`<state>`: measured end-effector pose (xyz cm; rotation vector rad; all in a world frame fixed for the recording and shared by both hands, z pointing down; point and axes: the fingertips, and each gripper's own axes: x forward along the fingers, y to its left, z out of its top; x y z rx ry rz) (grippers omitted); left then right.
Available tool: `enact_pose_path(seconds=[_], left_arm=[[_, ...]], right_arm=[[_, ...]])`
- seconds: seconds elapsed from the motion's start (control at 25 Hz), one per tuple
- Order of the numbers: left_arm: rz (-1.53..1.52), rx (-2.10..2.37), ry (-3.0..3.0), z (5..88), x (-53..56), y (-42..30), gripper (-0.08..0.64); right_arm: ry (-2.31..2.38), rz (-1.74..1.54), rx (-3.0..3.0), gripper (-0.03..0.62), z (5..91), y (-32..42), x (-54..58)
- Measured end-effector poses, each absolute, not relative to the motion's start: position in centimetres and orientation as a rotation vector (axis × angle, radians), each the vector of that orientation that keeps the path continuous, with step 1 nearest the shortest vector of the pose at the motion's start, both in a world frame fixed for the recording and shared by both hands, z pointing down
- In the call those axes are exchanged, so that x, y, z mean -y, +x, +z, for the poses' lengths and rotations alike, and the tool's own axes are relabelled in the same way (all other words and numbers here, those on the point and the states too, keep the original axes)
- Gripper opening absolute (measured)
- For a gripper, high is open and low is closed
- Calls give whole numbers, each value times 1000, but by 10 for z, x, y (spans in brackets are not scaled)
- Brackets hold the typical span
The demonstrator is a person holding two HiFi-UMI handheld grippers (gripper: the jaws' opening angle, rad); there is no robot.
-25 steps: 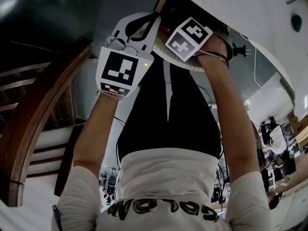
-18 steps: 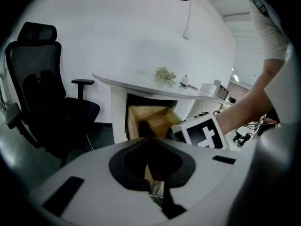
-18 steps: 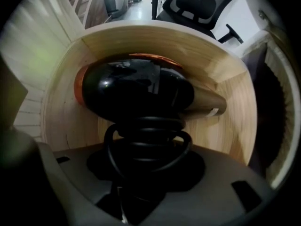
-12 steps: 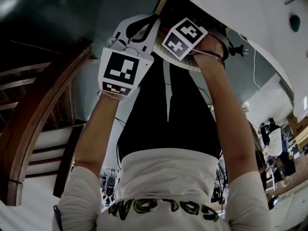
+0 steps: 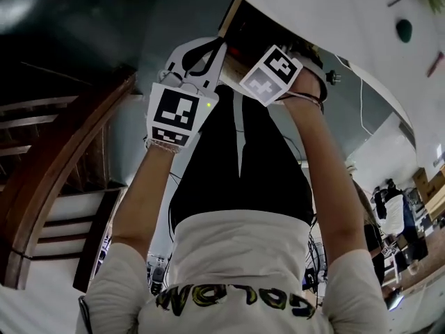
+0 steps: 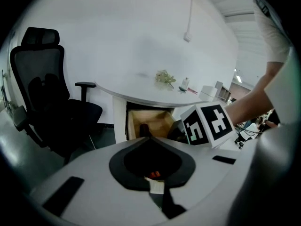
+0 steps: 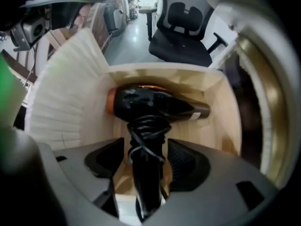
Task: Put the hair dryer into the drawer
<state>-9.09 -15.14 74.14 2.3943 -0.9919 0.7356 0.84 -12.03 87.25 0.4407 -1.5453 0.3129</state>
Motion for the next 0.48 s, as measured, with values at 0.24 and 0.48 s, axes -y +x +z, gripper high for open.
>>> enact_pose_path(seconds=[0.24, 0.48], left_arm=[[696, 1015, 2380, 716, 148, -80, 12], [619, 1048, 2394, 661, 144, -72, 12]], right_arm=[[469, 362, 1657, 296, 841, 12, 111], [578, 393, 1796, 257, 771, 26, 104]])
